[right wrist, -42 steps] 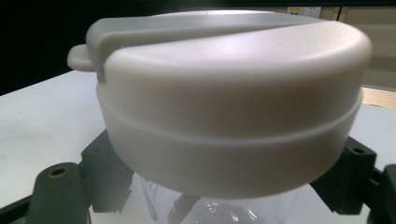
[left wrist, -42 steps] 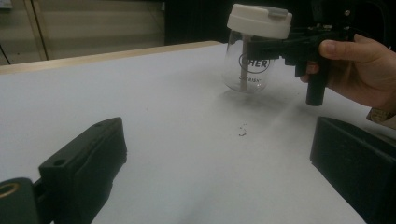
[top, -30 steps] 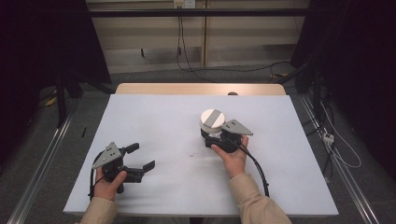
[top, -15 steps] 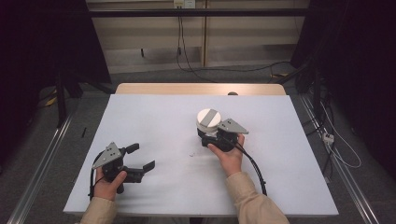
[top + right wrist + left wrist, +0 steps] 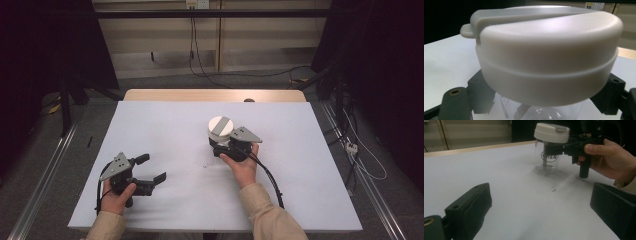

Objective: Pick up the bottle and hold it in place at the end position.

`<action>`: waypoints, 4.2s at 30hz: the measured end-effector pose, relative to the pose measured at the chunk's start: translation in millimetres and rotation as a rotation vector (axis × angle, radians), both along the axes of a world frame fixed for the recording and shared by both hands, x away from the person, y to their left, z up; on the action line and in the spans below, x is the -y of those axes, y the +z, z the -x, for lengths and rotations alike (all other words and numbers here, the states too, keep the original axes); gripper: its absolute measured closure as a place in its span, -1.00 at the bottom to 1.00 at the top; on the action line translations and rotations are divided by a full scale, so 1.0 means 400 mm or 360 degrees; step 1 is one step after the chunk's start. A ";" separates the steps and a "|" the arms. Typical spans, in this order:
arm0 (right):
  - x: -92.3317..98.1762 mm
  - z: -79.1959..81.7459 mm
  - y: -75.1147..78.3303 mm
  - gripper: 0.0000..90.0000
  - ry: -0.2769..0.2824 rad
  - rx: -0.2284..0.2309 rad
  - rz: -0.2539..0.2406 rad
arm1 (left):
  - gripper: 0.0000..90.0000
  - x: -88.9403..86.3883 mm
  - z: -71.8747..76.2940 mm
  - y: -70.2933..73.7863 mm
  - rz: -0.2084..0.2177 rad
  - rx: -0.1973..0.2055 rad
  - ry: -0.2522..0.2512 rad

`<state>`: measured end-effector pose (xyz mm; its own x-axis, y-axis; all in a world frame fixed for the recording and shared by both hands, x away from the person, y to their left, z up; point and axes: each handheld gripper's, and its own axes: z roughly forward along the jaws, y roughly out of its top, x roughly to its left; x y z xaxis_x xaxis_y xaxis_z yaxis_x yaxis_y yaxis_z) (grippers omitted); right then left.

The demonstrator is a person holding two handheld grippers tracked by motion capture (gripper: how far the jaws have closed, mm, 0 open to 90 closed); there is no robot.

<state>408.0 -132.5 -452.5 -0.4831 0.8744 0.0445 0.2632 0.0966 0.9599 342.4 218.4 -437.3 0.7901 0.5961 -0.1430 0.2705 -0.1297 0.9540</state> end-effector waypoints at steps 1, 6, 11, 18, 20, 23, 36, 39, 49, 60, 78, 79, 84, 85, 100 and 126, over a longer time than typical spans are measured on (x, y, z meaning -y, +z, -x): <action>-0.003 -0.001 0.001 -0.57 0.0006 0.0003 0.0005 | -0.93 0.000 0.000 0.000 0.0000 0.0001 0.0001; -0.015 -0.005 -0.001 -0.57 0.0022 0.0002 0.0013 | -0.93 -0.001 0.001 0.000 0.0005 -0.0001 0.0001; -0.021 -0.006 -0.006 -0.57 0.0030 -0.0003 0.0024 | -0.93 -0.001 0.001 0.000 0.0007 -0.0001 0.0002; -0.024 -0.008 -0.012 -0.57 0.0028 -0.0010 0.0028 | -0.93 0.000 0.000 0.000 0.0005 0.0000 0.0001; -0.024 -0.008 -0.013 -0.57 0.0028 -0.0009 0.0025 | -0.93 0.000 0.000 0.000 0.0004 0.0001 0.0002; -0.026 -0.009 -0.015 -0.57 0.0038 -0.0007 0.0028 | -0.93 0.001 0.000 0.000 0.0006 0.0001 0.0005; -0.027 -0.006 -0.021 -0.57 0.0049 -0.0007 0.0046 | -0.93 0.020 -0.014 0.011 0.0046 -0.0009 0.0078; -0.026 -0.005 -0.021 -0.57 0.0047 -0.0005 0.0046 | -0.93 0.035 -0.022 0.020 0.0049 -0.0020 0.0105; -0.024 -0.003 -0.022 -0.57 0.0042 -0.0012 0.0041 | -0.93 0.099 -0.056 0.031 0.0020 -0.0085 0.0128; -0.024 -0.004 -0.022 -0.57 0.0041 -0.0018 0.0036 | -0.66 0.161 -0.087 0.050 0.0012 -0.0085 0.0044; -0.024 -0.004 -0.022 -0.57 0.0039 -0.0019 0.0037 | -0.08 0.237 -0.113 0.064 -0.0058 -0.0082 -0.0028; -0.024 -0.004 -0.022 -0.57 0.0039 -0.0020 0.0037 | -0.03 0.241 -0.114 0.066 -0.0060 -0.0090 -0.0028; -0.024 -0.004 -0.021 -0.57 0.0037 -0.0022 0.0039 | 0.24 0.251 -0.125 0.067 -0.0035 -0.0131 -0.0053; -0.023 -0.004 -0.021 -0.57 0.0038 -0.0024 0.0036 | 0.29 0.253 -0.127 0.066 -0.0037 -0.0138 -0.0059; -0.024 -0.004 -0.021 -0.57 0.0040 -0.0022 0.0045 | 0.75 0.293 -0.146 0.067 -0.0049 -0.0199 -0.0129; -0.024 -0.004 -0.022 -0.57 0.0042 -0.0020 0.0051 | 1.00 0.333 -0.155 0.057 -0.0145 -0.0228 -0.0131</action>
<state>409.6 -123.0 -461.2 -0.5055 0.8625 0.0228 0.2723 0.1344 0.9528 404.3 85.0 -414.4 0.8121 0.5460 -0.2058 0.3875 -0.2410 0.8898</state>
